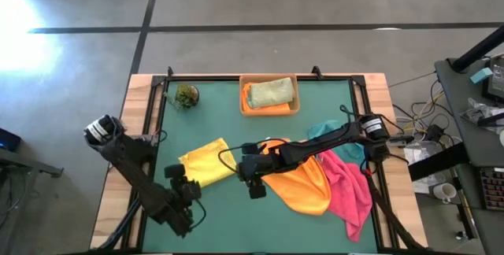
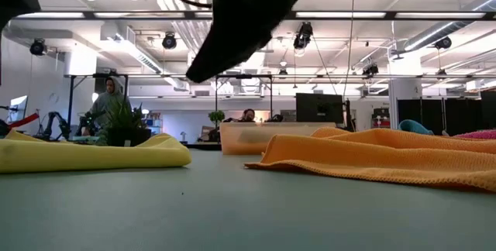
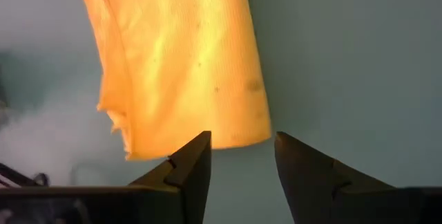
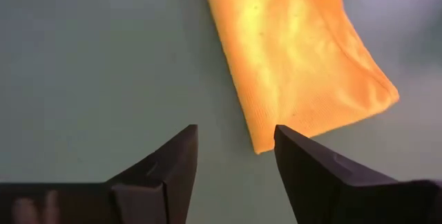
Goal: Fold microfiber towels
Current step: Put the yellow folded towel into the orange bin
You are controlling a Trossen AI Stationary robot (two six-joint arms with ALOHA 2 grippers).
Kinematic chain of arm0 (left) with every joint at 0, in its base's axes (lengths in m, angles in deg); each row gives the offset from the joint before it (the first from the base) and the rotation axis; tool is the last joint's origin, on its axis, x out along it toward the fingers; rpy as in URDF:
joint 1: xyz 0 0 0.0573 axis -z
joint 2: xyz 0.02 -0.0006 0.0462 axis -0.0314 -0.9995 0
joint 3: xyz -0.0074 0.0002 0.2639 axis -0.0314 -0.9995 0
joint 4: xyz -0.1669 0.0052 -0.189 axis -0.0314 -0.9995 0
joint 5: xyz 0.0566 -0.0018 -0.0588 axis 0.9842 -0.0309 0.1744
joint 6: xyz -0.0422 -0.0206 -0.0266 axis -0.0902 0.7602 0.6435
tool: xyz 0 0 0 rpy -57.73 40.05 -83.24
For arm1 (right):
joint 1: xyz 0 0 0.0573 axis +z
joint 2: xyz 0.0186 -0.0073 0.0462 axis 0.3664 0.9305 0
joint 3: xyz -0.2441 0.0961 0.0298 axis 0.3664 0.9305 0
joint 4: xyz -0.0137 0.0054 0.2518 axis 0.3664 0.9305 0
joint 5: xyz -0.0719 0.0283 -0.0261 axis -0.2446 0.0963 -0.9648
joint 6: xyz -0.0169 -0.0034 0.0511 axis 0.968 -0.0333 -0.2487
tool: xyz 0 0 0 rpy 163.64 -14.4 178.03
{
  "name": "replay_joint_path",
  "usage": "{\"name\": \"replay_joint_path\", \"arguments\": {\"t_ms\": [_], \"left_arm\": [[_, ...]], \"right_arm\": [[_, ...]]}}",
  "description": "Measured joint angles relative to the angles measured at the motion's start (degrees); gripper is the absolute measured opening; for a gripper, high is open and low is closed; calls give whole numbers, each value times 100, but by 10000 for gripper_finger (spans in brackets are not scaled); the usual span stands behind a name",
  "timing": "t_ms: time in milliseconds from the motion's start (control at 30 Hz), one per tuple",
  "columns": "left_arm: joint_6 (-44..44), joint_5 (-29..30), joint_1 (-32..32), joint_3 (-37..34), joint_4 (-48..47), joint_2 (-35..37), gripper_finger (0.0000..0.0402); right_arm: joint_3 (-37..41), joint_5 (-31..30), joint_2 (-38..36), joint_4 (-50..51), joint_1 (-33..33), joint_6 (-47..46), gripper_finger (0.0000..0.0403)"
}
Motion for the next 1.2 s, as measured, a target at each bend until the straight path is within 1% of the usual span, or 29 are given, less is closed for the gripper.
{"name": "replay_joint_path", "arguments": {"t_ms": [133,233,367,500,567,733,900,1033,1200], "left_arm": [[2,393,107,-68,119,-322,144],[13,533,101,-259,289,-440,144],[358,536,78,-678,715,-421,144],[688,532,56,-962,769,-380,144],[650,531,39,-1051,924,-380,144],[22,329,13,-1260,1703,-370,144],[190,332,4,-1280,1709,-343,144],[194,303,17,-1266,1705,-93,144],[195,278,15,-1268,1721,528,144]], "right_arm": [[0,14,211,-240,-13,752,184],[0,16,377,-551,-27,1005,185],[0,12,556,-816,-47,1034,185],[0,16,672,-868,-124,1033,185],[0,17,727,-883,-184,1033,185],[0,135,866,-1033,-296,915,185],[-63,217,1009,-1017,-304,928,185],[-143,359,1052,-1025,-304,931,185],[-224,359,1070,-1012,-304,1008,185]]}}
